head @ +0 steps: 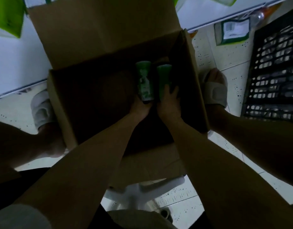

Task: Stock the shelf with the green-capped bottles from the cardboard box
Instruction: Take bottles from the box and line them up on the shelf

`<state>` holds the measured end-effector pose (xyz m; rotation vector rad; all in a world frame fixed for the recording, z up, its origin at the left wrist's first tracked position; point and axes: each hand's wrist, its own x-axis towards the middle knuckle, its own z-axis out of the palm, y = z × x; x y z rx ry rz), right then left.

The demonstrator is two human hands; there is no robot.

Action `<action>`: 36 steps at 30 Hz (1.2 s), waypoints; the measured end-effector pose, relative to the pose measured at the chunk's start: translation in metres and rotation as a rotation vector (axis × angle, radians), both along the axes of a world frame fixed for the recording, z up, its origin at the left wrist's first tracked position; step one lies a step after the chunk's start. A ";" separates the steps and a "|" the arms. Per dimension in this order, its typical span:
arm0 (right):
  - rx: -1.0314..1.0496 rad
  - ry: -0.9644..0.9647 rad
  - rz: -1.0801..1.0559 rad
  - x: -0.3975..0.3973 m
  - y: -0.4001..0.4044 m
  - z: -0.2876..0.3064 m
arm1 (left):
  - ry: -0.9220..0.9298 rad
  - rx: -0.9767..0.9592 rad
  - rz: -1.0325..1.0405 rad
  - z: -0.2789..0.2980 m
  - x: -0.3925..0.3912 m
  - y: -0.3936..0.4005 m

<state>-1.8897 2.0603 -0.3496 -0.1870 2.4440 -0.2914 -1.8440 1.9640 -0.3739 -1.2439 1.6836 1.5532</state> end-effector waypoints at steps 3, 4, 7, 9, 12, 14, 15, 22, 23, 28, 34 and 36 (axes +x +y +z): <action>-0.026 0.005 -0.066 -0.008 -0.002 -0.016 | -0.010 -0.036 0.104 -0.011 -0.012 -0.001; -0.016 0.006 -0.050 -0.011 -0.001 -0.018 | -0.012 -0.045 0.137 -0.015 -0.013 0.000; -0.020 -0.010 0.012 -0.020 0.002 -0.020 | -0.019 -0.064 0.156 -0.023 -0.016 0.004; -0.129 -0.060 0.001 -0.018 0.000 -0.017 | 0.011 -0.073 0.194 -0.023 -0.013 0.004; -0.322 -0.116 -0.124 -0.008 -0.005 -0.007 | 0.001 -0.164 0.191 -0.010 0.005 -0.005; -0.373 -0.201 -0.243 -0.005 -0.009 0.002 | -0.006 -0.262 0.145 0.005 0.019 -0.017; -0.395 -0.233 -0.289 -0.004 -0.010 0.006 | -0.010 -0.309 0.114 0.015 0.025 -0.024; -0.365 -0.638 -0.468 -0.038 -0.017 0.056 | -0.089 -0.543 -0.138 0.078 0.057 -0.058; -0.366 -0.721 -0.543 -0.044 -0.017 0.061 | -0.094 -0.584 -0.172 0.088 0.062 -0.060; -0.404 -1.015 -0.867 -0.040 -0.003 0.058 | -0.051 -0.759 -0.308 0.117 0.082 -0.069; -0.489 -0.983 -0.924 0.004 -0.007 0.050 | -0.018 -0.824 -0.230 0.111 0.101 -0.048; -0.460 -0.961 -0.882 0.001 -0.007 0.051 | 0.023 -0.816 -0.173 0.115 0.097 -0.045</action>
